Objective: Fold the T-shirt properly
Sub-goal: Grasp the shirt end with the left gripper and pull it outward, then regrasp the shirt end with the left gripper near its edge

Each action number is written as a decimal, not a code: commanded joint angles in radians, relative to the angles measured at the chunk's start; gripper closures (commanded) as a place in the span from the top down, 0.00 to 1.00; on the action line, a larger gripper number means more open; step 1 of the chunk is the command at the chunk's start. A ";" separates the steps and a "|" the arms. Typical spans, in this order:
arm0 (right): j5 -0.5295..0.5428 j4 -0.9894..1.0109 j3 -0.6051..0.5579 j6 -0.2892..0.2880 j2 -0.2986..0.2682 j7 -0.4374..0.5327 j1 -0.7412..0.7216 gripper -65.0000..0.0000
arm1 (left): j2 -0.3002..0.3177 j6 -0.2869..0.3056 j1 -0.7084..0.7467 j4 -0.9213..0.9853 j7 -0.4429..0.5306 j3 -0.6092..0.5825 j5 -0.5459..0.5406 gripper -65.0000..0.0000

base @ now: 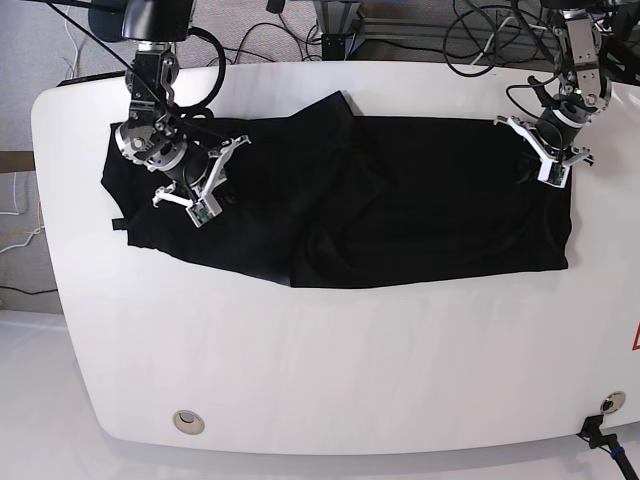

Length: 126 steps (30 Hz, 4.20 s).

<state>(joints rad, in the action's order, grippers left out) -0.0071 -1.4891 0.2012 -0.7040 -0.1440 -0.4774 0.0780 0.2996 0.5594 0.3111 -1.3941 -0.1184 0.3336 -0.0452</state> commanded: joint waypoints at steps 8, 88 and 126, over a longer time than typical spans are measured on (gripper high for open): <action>-0.041 -0.003 -0.001 0.020 -0.012 -0.033 -0.011 0.00 | 0.022 -0.019 0.021 -0.184 -0.093 0.098 0.037 0.17; -0.040 0.003 -0.001 0.025 -0.003 -0.037 -0.011 0.00 | 0.140 0.081 -0.063 -0.093 -0.349 0.163 0.038 0.18; -0.043 0.003 -0.001 0.074 0.059 -0.037 -0.013 0.00 | 0.002 0.139 0.007 -0.278 -0.473 0.086 -0.052 0.34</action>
<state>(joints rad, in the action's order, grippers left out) -0.0296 -1.4826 0.2012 -0.6315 -0.0803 -0.4789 0.0673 0.2836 0.7029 0.3214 -1.6649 -0.6128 0.4133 -0.0834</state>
